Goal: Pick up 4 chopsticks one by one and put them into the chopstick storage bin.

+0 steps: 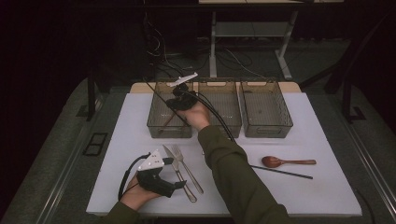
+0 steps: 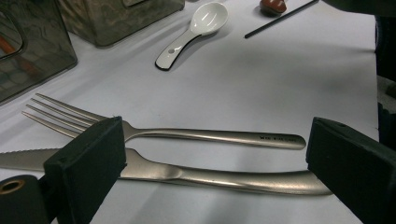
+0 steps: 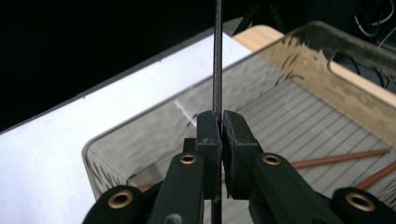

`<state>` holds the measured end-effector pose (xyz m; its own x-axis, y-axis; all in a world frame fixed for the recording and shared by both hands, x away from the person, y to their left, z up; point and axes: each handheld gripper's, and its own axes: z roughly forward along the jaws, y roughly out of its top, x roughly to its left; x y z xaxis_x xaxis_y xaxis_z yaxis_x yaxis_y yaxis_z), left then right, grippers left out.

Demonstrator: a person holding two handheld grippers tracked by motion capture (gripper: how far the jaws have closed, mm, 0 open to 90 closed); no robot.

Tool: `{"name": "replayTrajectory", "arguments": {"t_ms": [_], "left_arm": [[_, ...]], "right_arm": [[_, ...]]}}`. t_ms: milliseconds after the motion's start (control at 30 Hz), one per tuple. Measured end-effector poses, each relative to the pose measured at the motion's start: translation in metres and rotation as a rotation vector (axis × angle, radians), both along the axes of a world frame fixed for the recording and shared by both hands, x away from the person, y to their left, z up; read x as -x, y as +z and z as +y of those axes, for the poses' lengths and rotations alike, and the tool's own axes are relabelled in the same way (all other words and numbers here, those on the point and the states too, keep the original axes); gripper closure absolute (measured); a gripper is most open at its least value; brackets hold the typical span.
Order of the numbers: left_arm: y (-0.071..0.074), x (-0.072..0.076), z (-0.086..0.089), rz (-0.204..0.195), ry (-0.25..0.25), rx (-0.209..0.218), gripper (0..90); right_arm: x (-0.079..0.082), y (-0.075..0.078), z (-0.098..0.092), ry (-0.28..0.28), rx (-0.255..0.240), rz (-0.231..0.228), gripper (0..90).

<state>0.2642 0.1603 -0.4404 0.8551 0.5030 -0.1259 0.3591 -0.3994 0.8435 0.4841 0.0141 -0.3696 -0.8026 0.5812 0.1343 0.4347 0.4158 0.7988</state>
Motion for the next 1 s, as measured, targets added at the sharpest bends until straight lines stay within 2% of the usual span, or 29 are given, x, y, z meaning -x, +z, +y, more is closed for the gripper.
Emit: {"name": "replayTrajectory", "arguments": {"t_ms": [67, 267, 333, 400, 533, 733, 1000], "left_arm": [[0.000, 0.000, 0.000, 0.001, 0.001, 0.001, 4.2], [0.000, 0.001, -0.001, 0.001, -0.007, -0.004, 4.2], [0.000, 0.001, -0.002, -0.001, -0.007, -0.002, 4.2], [0.000, 0.001, -0.001, 0.000, -0.008, -0.005, 4.2], [0.000, 0.000, -0.001, 0.001, -0.007, -0.006, 4.2], [0.000, 0.001, -0.001, -0.001, -0.009, -0.004, 4.2], [-0.001, 0.000, -0.001, 0.006, -0.008, -0.009, 4.2]], "right_arm": [[-0.001, -0.003, 0.001, -0.009, 0.010, 0.013, 85.4], [-0.001, -0.013, 0.005, -0.039, 0.100, 0.047, 85.0], [-0.001, -0.015, 0.005, -0.037, 0.114, 0.061, 83.6], [-0.001, -0.015, 0.005, -0.040, 0.112, 0.060, 75.9], [0.001, -0.011, 0.001, -0.035, 0.100, 0.042, 67.7], [0.004, -0.005, -0.013, -0.019, 0.057, 0.039, 59.3], [0.017, 0.005, -0.039, 0.018, 0.033, 0.027, 51.3]]}}
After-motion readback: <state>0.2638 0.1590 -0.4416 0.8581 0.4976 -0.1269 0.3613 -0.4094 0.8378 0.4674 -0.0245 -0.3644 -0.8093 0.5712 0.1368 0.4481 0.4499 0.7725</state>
